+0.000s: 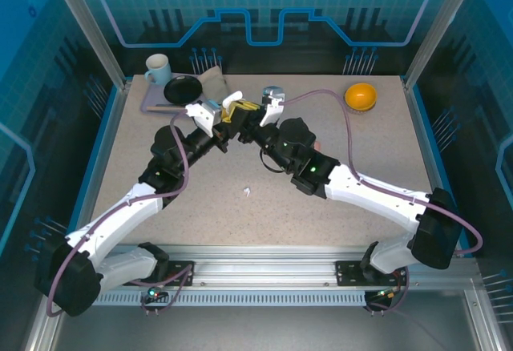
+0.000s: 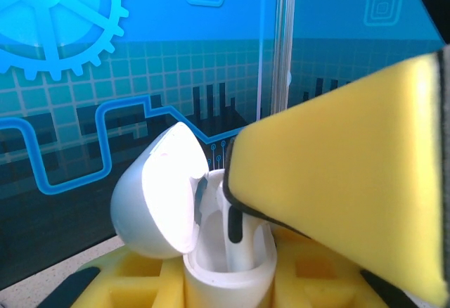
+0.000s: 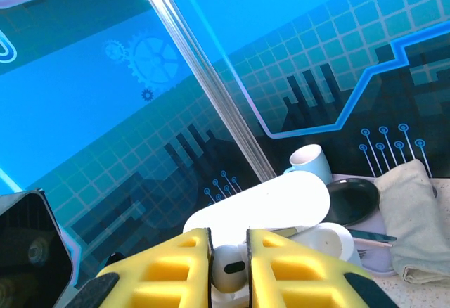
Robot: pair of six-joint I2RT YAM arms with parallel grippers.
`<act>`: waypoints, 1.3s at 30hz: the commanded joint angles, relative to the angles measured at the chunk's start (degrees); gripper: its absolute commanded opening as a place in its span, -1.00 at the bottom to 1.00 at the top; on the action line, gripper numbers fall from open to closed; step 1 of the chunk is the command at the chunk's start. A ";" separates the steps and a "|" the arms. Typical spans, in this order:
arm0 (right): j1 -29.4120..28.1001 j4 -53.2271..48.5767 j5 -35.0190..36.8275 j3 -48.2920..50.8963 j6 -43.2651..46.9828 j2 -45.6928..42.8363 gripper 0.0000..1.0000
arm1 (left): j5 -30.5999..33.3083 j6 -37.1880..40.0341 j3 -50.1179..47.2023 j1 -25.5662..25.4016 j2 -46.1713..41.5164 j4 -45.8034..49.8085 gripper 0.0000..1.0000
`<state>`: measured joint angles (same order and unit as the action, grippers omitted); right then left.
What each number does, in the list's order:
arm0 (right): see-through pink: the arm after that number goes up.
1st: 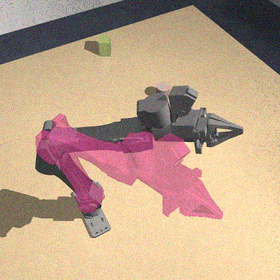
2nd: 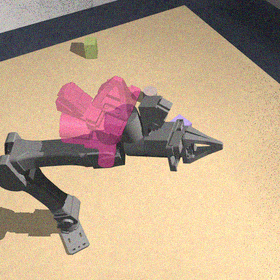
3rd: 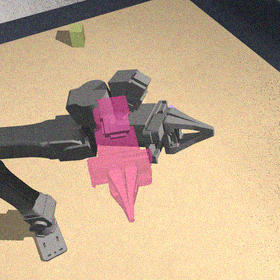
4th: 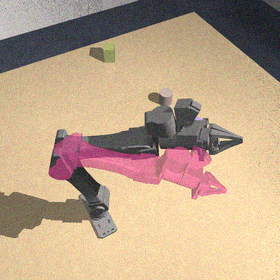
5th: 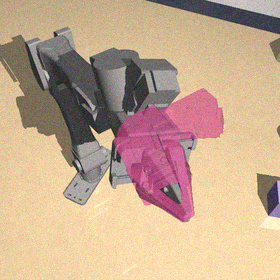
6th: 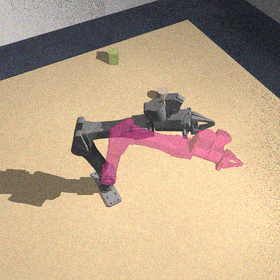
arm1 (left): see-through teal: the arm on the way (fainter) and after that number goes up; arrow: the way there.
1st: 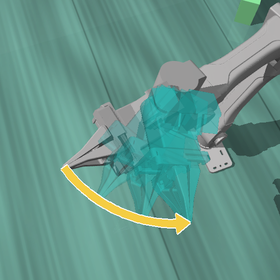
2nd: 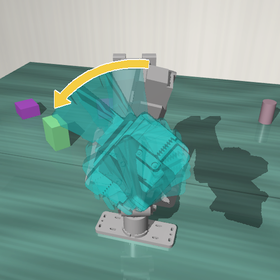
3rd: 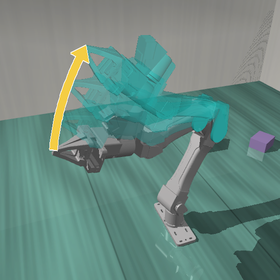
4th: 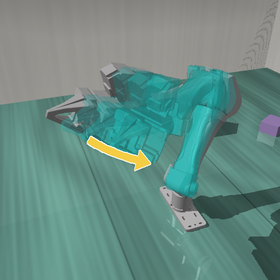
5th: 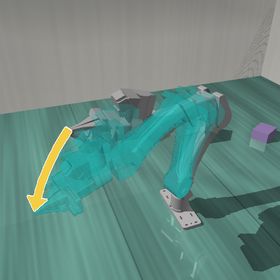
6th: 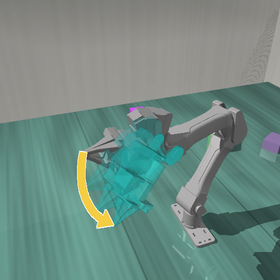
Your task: Insert the wireless bluetooth earbuds into the charging case
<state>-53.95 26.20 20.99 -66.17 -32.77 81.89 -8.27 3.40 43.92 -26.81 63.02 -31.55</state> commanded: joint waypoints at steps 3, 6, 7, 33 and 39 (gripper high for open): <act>0.17 -0.34 -0.42 1.04 -0.58 -0.95 -0.65 | 1.15 1.00 3.11 -0.53 0.32 -2.90 -1.00; 0.17 -0.85 -0.95 0.52 -0.71 -0.42 -0.64 | 1.15 0.91 3.12 -0.50 0.28 -2.96 -1.00; 0.24 -0.97 -1.06 0.31 -0.80 -0.25 -0.64 | 1.07 0.91 3.15 -0.46 0.34 -2.91 -1.00; 3.92 -4.81 -1.91 -3.26 -5.79 1.84 -0.23 | 0.77 0.55 3.01 -0.47 0.02 -2.68 -1.00; 4.90 -3.81 -2.52 -2.91 -6.78 0.85 0.02 | 0.73 0.33 2.42 -0.50 -0.10 -2.64 -1.00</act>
<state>-49.67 22.76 18.87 -67.96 -38.72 82.85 -6.87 3.36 44.31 -26.81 63.66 -30.41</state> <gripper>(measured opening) 0.483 0.231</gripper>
